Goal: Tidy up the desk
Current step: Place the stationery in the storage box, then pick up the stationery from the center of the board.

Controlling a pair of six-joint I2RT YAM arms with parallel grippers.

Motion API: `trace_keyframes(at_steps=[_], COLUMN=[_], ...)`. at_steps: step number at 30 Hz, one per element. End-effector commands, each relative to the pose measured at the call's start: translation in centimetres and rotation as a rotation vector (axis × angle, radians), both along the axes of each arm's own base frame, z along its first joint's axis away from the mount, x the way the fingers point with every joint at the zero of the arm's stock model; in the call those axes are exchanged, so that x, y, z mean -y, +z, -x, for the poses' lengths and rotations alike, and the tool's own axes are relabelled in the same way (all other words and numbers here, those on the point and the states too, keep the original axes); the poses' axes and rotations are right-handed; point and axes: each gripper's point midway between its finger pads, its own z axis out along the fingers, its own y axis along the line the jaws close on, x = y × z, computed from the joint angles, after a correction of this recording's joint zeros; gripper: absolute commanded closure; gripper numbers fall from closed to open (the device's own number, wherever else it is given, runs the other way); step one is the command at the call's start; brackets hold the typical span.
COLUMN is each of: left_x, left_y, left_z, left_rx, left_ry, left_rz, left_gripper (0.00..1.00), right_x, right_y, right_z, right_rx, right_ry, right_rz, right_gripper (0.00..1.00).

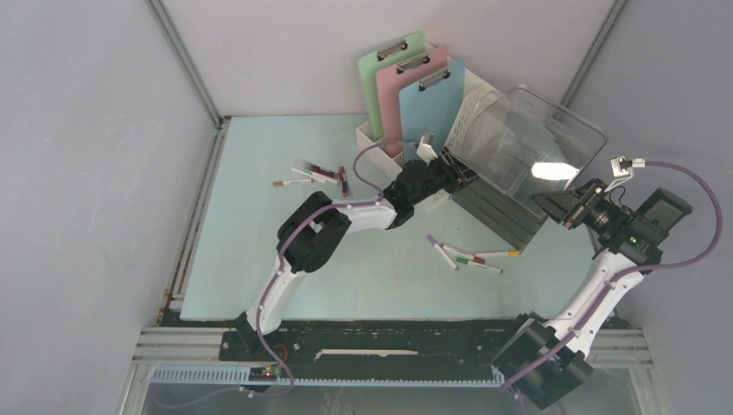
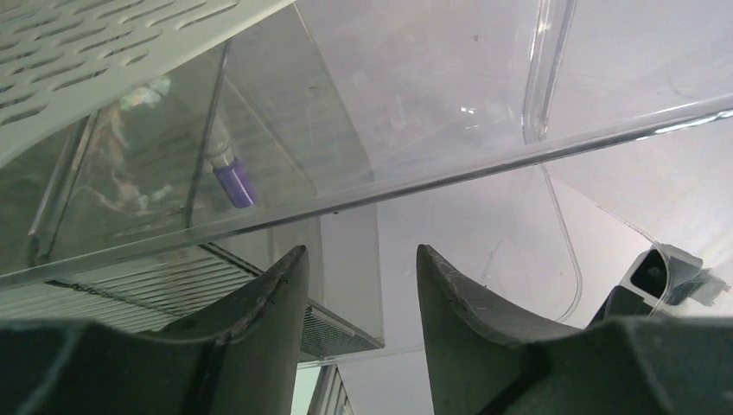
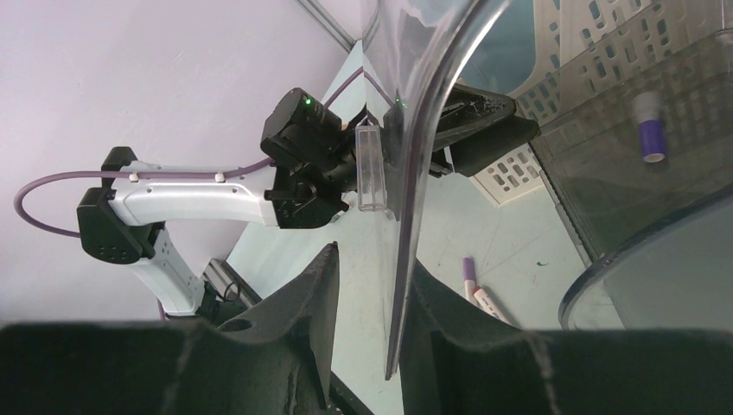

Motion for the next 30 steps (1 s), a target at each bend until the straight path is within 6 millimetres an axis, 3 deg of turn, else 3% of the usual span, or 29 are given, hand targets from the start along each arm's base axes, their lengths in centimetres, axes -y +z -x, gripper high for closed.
trace_keyframes(at_steps=[1,8,16,21,30], left_x=[0.6,-1.8,-5.2,-7.5,-13.9], left_y=[2.8,5.8,6.7,5.6,1.2], left_z=[0.2,1.9,3.9,5.0,6.6], left_rx=[0.075,0.191,0.287,0.33,0.405], left_ry=[0.005,0.034,0.088,0.122,0.235], left_rz=[0.038,0.044,-0.021,-0.097,-0.348], left_gripper=[0.48,0.48,0.48,0.48,0.47], right_x=[-2.3,-2.4,-2.4,-2.3,-2.5], right_y=[2.1,2.1,2.0,2.0,2.0], right_z=[2.3,2.3,2.3,2.3,2.4], right_rx=[0.071,0.076,0.077,0.078,0.085], right_ry=[0.152,0.154,0.149,0.147,0.148], right_rz=[-0.053,-0.048,-0.043,-0.041,-0.034], right_gripper=[0.63,0.63,0.63,0.63,0.63])
